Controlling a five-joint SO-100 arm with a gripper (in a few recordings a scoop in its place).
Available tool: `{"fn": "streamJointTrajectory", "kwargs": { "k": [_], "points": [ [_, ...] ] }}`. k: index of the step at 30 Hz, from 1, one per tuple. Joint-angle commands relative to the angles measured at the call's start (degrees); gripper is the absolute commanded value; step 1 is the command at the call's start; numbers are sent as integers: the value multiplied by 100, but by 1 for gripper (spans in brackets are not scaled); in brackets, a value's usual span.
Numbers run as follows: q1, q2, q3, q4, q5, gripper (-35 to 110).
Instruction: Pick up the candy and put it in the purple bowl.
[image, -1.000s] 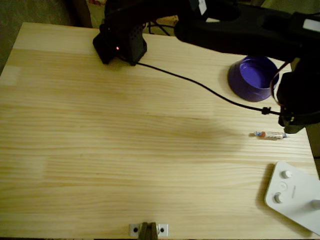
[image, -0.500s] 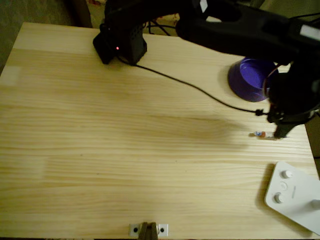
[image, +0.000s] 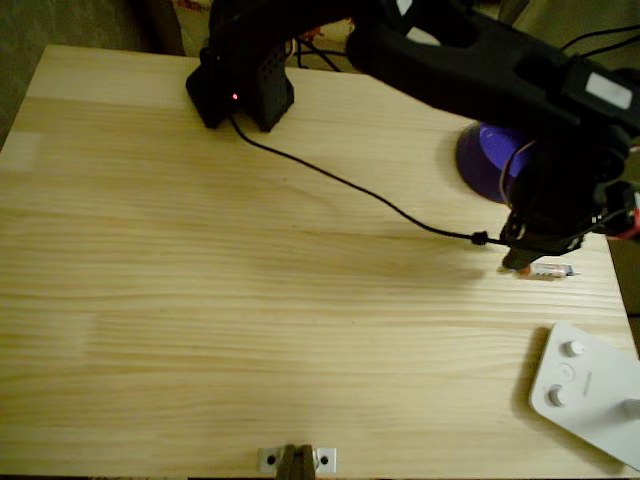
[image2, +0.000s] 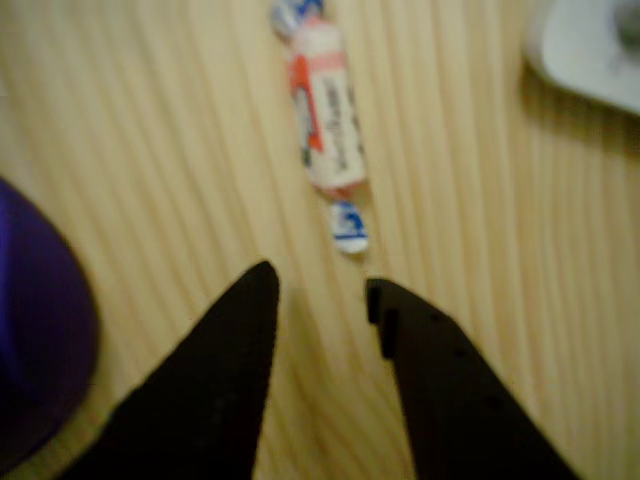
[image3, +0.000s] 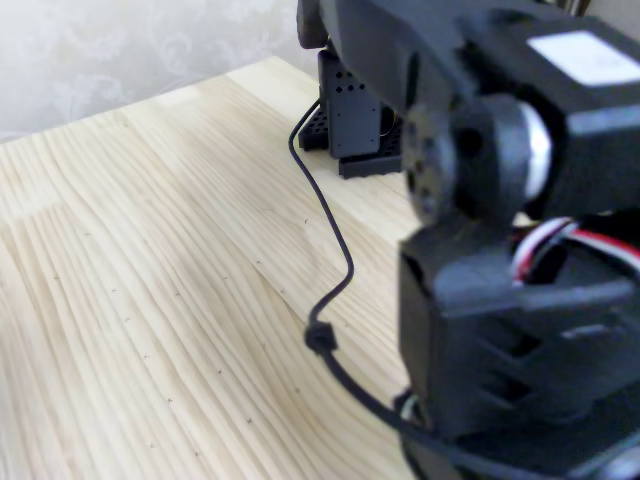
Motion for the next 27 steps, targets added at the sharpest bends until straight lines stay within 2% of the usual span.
{"fn": "streamJointTrajectory", "kwargs": {
  "k": [1,4,5,27],
  "points": [
    [44,316,-1336,606,-123,18],
    [97,-1195,-4298,1890,-299,18],
    [70,-1749,-5256,2030,-343,18],
    [-9,-1160,-4676,2021,-519,18]
  ]
}}
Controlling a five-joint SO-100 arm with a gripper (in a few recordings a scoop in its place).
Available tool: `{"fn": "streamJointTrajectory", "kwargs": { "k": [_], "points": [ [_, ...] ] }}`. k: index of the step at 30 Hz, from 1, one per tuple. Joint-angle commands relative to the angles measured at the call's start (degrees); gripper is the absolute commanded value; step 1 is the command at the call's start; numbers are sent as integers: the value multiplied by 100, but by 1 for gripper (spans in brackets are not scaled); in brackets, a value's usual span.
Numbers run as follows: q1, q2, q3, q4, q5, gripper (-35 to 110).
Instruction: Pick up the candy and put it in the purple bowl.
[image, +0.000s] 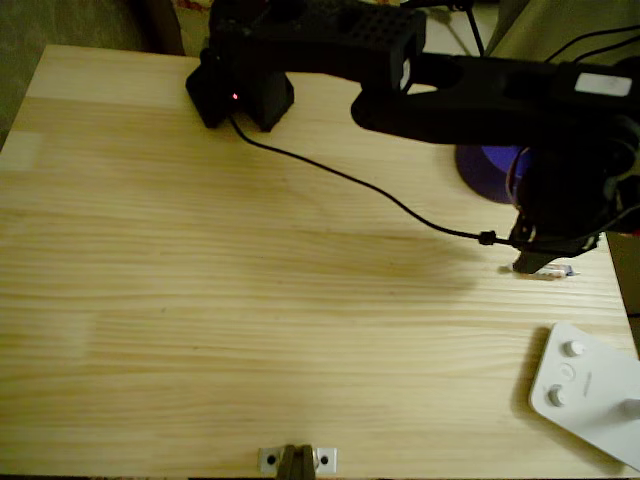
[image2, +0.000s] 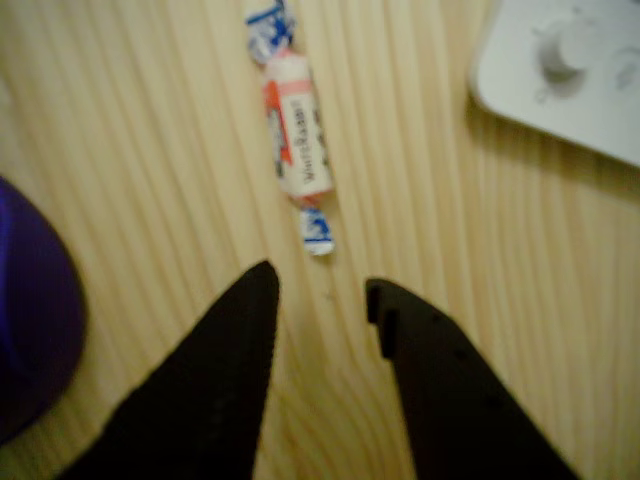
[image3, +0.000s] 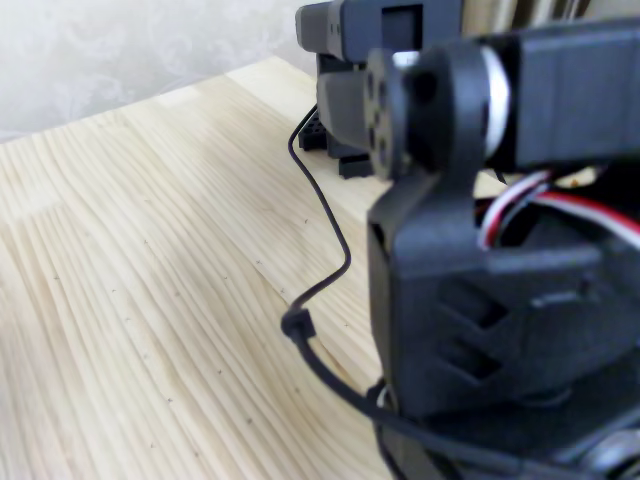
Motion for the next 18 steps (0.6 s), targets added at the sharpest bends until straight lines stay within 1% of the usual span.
{"fn": "streamJointTrajectory", "kwargs": {
  "k": [1,3,5,6,8,13,18],
  "points": [
    [-114,932,-343,62,-158,18],
    [-149,1055,44,-141,-220,18],
    [-149,1433,773,-571,-272,18],
    [-149,1459,826,-677,-316,18],
    [-167,2153,2030,-1345,-378,18],
    [-246,2452,2558,-2039,-255,18],
    [-431,2637,2777,-2188,105,18]
  ]
}}
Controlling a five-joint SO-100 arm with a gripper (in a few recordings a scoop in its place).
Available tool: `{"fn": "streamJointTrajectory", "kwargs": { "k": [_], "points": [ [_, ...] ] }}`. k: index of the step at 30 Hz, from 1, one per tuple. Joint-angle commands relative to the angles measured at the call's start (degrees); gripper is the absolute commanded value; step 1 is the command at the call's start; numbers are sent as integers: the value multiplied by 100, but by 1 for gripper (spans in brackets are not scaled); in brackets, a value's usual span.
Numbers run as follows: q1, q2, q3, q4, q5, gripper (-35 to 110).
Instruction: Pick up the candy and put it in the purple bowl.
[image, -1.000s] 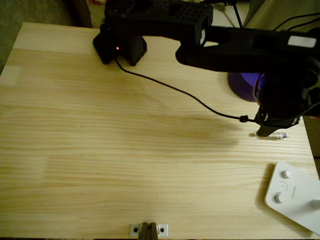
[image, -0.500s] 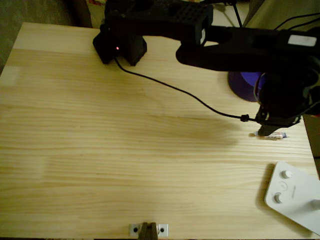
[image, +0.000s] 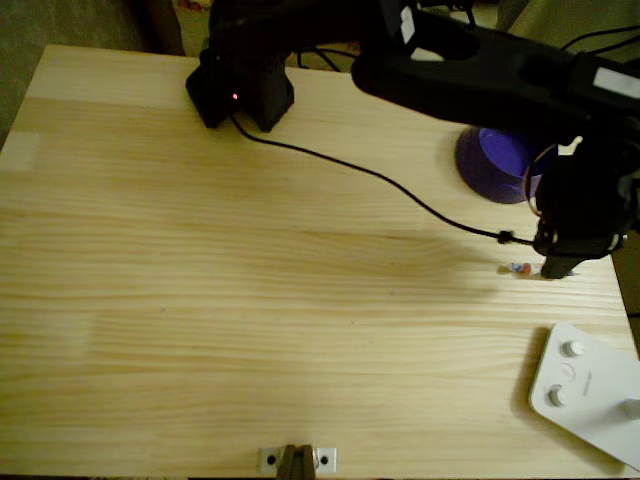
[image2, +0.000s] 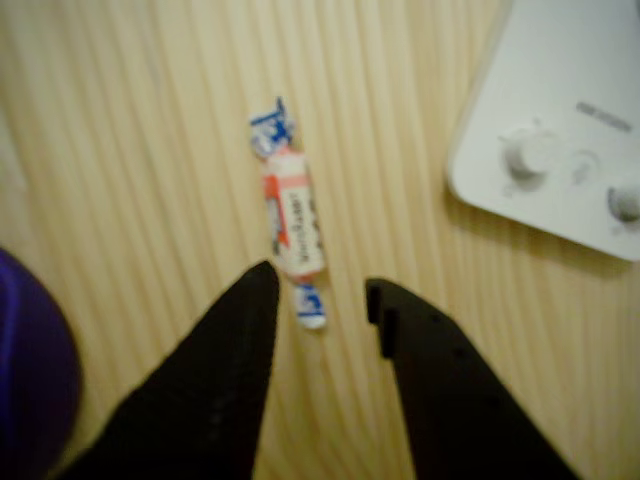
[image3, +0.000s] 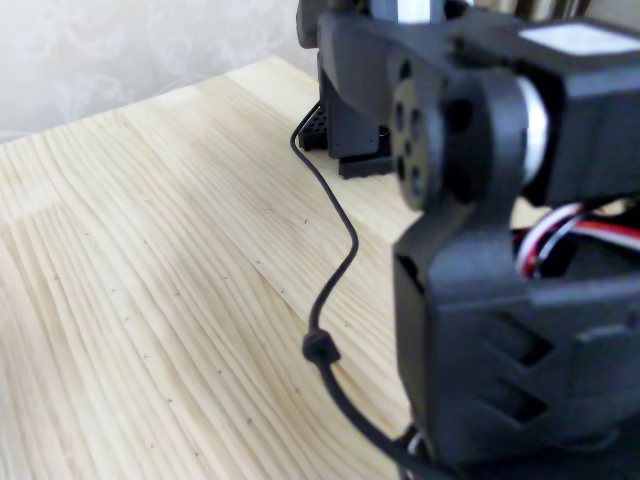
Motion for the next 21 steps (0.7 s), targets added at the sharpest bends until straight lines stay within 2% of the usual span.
{"fn": "streamJointTrajectory", "kwargs": {
  "k": [1,9,21],
  "points": [
    [-281,1239,0,-211,246,18],
    [-316,1204,237,-712,756,18],
    [-141,1055,308,-1072,686,18]
  ]
}}
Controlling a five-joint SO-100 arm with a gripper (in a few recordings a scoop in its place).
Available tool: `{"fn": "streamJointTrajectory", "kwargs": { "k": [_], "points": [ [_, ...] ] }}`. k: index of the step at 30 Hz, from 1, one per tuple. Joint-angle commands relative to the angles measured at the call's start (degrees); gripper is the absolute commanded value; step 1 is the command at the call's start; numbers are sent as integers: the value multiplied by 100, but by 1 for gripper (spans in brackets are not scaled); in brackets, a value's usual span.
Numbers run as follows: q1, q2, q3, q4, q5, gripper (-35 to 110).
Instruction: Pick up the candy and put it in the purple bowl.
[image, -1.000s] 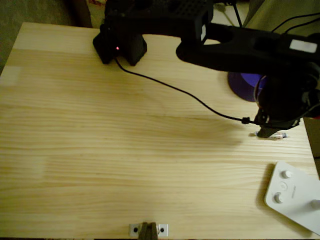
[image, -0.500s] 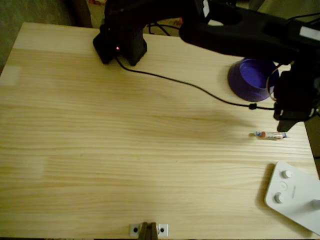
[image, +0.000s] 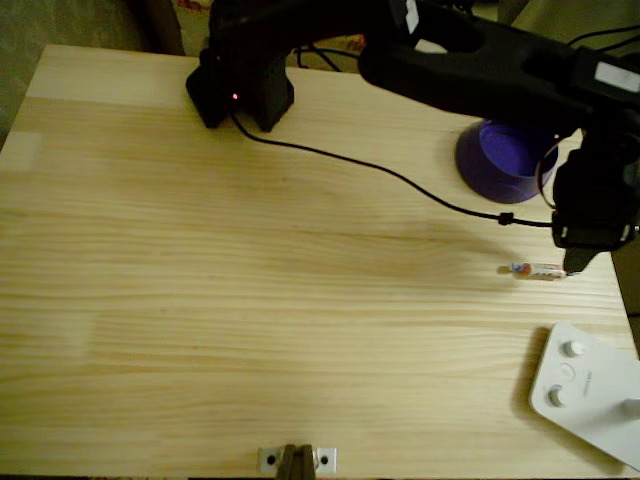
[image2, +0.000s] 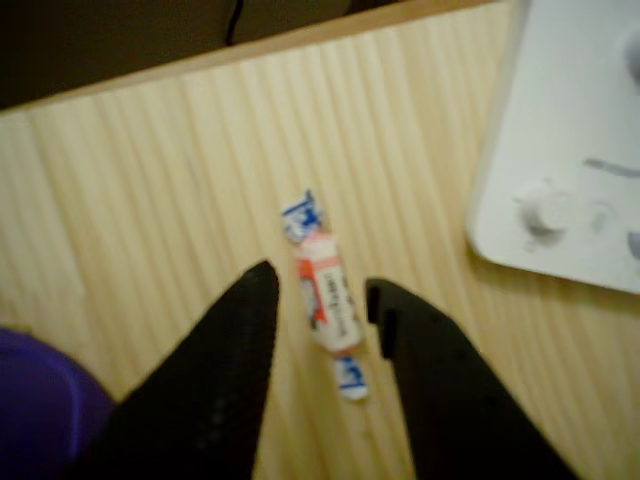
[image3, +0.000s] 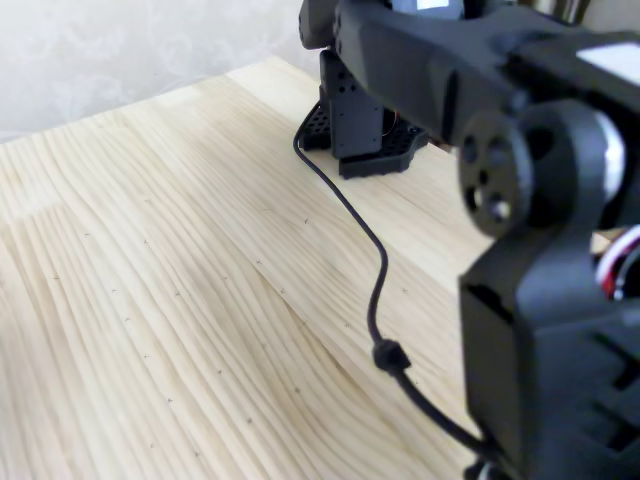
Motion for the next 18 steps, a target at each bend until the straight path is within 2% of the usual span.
{"fn": "streamJointTrajectory", "kwargs": {
  "k": [1,18],
  "points": [
    [35,1011,0,-185,-44,18],
    [-18,914,220,-255,141,18]
  ]
}}
